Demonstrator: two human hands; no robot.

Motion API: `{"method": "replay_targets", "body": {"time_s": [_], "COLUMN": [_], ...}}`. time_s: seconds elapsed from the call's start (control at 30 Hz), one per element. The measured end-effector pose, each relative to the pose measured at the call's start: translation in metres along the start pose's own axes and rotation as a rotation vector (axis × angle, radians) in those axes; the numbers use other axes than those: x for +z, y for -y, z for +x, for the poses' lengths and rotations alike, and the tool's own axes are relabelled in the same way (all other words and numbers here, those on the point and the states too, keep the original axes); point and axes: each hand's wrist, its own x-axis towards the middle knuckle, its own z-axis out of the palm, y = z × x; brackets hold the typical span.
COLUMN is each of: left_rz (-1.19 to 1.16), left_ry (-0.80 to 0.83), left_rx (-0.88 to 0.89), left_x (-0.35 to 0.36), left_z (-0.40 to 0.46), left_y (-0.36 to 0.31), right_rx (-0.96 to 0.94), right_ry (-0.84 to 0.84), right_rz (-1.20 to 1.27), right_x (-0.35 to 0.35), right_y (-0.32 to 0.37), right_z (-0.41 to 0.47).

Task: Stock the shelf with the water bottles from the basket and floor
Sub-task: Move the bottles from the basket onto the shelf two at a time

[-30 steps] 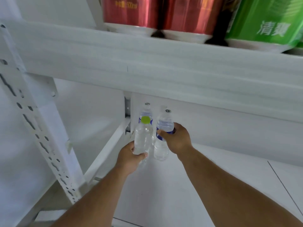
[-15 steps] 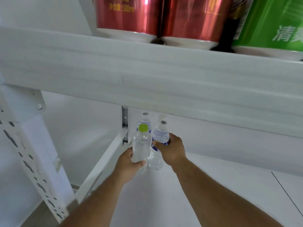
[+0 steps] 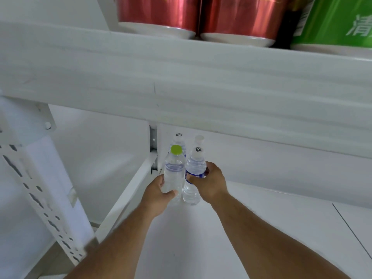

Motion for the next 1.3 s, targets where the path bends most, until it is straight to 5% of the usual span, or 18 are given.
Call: {"method": "replay_targets", "body": {"time_s": [0.17, 0.5, 0.93, 1.3], "left_rz": [0.033, 0.518, 0.905, 0.936], "left_ry": [0.019, 0.098, 0.236, 0.299], "left_rx": [-0.032, -0.089, 0.019, -0.050], "left_x": [-0.002, -0.018, -0.056, -0.042], "left_z": [-0.011, -0.075, -0.182, -0.315], "left_y": [-0.001, -0.024, -0.063, -0.041], "right_rx": [0.081, 0.262, 0.050, -0.112], "right_ry": [0.032, 0.096, 0.297, 0.368], "right_rz": [-0.037, -0.235, -0.849, -0.887], "right_x": [-0.001, -0.019, -0.033, -0.054], "right_y": [-0.007, 0.003, 0.026, -0.013], "right_z": [-0.007, -0.062, -0.189, -0.321]}}
